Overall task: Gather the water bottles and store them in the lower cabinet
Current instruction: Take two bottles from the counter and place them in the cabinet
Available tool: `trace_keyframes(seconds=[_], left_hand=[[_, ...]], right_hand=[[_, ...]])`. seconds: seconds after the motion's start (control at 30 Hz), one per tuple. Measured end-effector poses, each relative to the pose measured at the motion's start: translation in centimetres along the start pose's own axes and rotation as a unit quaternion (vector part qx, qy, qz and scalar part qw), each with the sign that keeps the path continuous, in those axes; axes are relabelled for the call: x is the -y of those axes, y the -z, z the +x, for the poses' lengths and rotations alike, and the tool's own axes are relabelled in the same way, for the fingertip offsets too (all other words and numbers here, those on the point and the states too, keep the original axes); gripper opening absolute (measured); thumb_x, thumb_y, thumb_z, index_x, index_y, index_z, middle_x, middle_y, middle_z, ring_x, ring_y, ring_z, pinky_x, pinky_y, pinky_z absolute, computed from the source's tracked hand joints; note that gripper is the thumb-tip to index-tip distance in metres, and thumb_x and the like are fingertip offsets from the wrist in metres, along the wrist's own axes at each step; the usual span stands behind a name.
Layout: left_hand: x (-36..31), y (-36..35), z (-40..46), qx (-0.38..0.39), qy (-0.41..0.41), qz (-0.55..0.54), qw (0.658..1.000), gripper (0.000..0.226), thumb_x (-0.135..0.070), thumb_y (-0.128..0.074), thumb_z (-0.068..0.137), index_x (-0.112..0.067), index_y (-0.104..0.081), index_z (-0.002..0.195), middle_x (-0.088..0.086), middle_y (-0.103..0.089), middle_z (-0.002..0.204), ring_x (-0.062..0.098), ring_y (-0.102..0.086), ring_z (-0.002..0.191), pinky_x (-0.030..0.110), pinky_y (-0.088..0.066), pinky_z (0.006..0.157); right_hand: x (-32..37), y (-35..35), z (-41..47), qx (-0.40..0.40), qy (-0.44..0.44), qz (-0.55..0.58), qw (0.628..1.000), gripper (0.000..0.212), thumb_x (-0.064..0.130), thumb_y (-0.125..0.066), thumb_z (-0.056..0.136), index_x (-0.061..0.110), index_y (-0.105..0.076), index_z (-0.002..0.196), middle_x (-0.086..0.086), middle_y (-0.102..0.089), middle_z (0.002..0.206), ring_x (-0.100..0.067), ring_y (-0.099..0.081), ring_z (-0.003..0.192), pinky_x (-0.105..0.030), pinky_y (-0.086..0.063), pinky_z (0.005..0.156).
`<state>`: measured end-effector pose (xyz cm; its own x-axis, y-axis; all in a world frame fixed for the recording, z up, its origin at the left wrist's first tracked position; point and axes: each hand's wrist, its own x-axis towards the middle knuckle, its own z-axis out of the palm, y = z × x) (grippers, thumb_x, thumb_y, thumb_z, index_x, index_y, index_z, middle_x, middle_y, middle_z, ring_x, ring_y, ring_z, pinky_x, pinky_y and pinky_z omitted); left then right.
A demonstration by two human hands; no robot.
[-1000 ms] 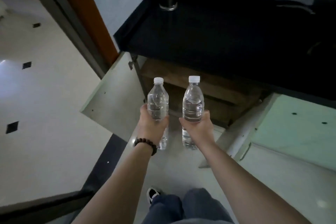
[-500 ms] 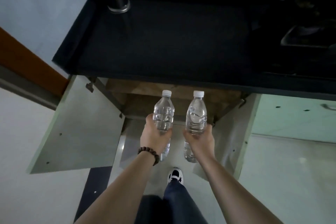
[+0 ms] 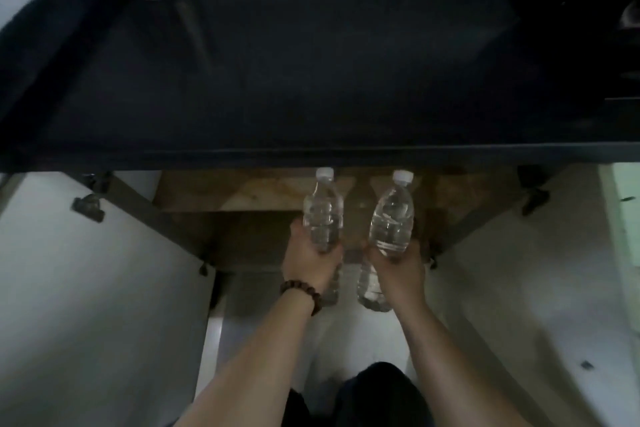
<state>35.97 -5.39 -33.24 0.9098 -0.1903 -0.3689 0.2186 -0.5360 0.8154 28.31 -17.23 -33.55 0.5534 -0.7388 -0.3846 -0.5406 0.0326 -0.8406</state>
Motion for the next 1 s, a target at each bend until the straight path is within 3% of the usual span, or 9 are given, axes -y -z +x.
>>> trace_keyframes(seconds=[0.1,0.2,0.37,0.47,0.53,0.6,0.73,0.87,1.0], left_hand=[[1.3,-2.2,5.3,0.016,-0.021,-0.058,0.998,0.051,-0.026,-0.077,0.076,-0.031,-0.042,0.113,-0.015,-0.059,0.095,0.006,-0.06,0.084,0.027,-0.049,0.072],[1.7,-4.0,10.0,0.024,-0.048,-0.093,0.994,0.06,-0.032,-0.079,0.075,-0.029,-0.045,0.123,-0.012,-0.059,0.103,0.01,-0.059,0.091,0.032,-0.051,0.08],[0.3,-5.0,15.3,0.043,-0.114,-0.054,0.991,0.036,-0.038,-0.075,0.078,-0.031,-0.054,0.106,-0.01,-0.063,0.096,0.012,-0.062,0.089,0.029,-0.049,0.071],[0.2,-5.5,17.0,0.041,-0.167,-0.015,0.985,0.03,-0.044,-0.075,0.077,-0.028,-0.062,0.1,-0.009,-0.064,0.093,0.013,-0.063,0.091,0.025,-0.046,0.074],[0.2,-5.9,17.4,0.037,-0.182,0.022,0.982,0.026,-0.044,-0.068,0.083,-0.026,-0.063,0.1,-0.007,-0.062,0.09,0.015,-0.061,0.088,0.023,-0.043,0.068],[0.1,-6.7,17.5,0.052,-0.216,0.074,0.972,0.023,-0.044,-0.062,0.086,-0.03,-0.06,0.104,-0.006,-0.062,0.093,0.018,-0.061,0.093,0.027,-0.046,0.073],[1.3,-7.8,17.9,0.081,-0.24,0.096,0.963,0.05,-0.041,-0.064,0.077,-0.035,-0.049,0.125,0.001,-0.062,0.114,0.025,-0.056,0.11,0.042,-0.048,0.096],[2.3,-8.3,18.5,0.085,-0.237,0.101,0.963,0.064,-0.043,-0.064,0.081,-0.031,-0.041,0.14,0.007,-0.049,0.132,0.023,-0.048,0.12,0.029,-0.041,0.091],[1.8,-8.1,18.3,0.096,-0.243,0.134,0.956,0.073,-0.066,-0.051,0.076,-0.039,-0.034,0.141,0.006,-0.044,0.144,0.022,-0.054,0.115,0.03,-0.047,0.092]], right_hand=[[-1.4,-2.5,4.7,-0.001,0.032,0.03,0.999,0.05,0.034,-0.079,0.074,0.016,-0.051,0.111,0.006,-0.061,0.094,-0.009,-0.058,0.079,-0.019,-0.04,0.063],[-1.8,-4.1,9.2,0.007,0.059,0.045,0.997,0.057,0.043,-0.08,0.068,0.02,-0.058,0.115,0.004,-0.068,0.102,-0.015,-0.065,0.092,-0.029,-0.05,0.078],[0.4,-4.4,13.3,0.097,0.075,0.051,0.991,0.017,0.025,-0.073,0.081,0.026,-0.062,0.094,0.0,-0.069,0.096,-0.015,-0.065,0.085,-0.028,-0.05,0.069],[0.7,-5.0,14.8,0.056,0.099,0.022,0.993,0.018,0.019,-0.075,0.078,0.018,-0.066,0.093,-0.004,-0.07,0.097,-0.021,-0.067,0.089,-0.027,-0.05,0.07],[0.7,-5.6,15.5,0.027,0.109,-0.009,0.994,0.03,0.019,-0.074,0.079,0.013,-0.064,0.106,-0.006,-0.067,0.102,-0.023,-0.064,0.095,-0.026,-0.048,0.074],[0.6,-6.0,16.1,0.009,0.102,-0.04,0.994,0.044,0.026,-0.074,0.078,0.012,-0.059,0.117,-0.009,-0.065,0.114,-0.027,-0.062,0.103,-0.032,-0.048,0.085],[0.7,-6.3,16.4,0.024,0.139,-0.075,0.987,0.024,0.03,-0.072,0.078,0.019,-0.065,0.099,-0.007,-0.069,0.106,-0.026,-0.064,0.098,-0.033,-0.049,0.084],[0.0,-6.4,16.6,0.018,0.15,-0.103,0.983,0.013,0.032,-0.065,0.085,0.024,-0.056,0.088,0.001,-0.063,0.094,-0.02,-0.06,0.092,-0.032,-0.046,0.083],[-0.4,-6.5,16.1,0.016,0.167,-0.087,0.982,0.022,0.033,-0.064,0.087,0.022,-0.06,0.105,0.001,-0.066,0.107,-0.02,-0.062,0.1,-0.03,-0.045,0.085]])
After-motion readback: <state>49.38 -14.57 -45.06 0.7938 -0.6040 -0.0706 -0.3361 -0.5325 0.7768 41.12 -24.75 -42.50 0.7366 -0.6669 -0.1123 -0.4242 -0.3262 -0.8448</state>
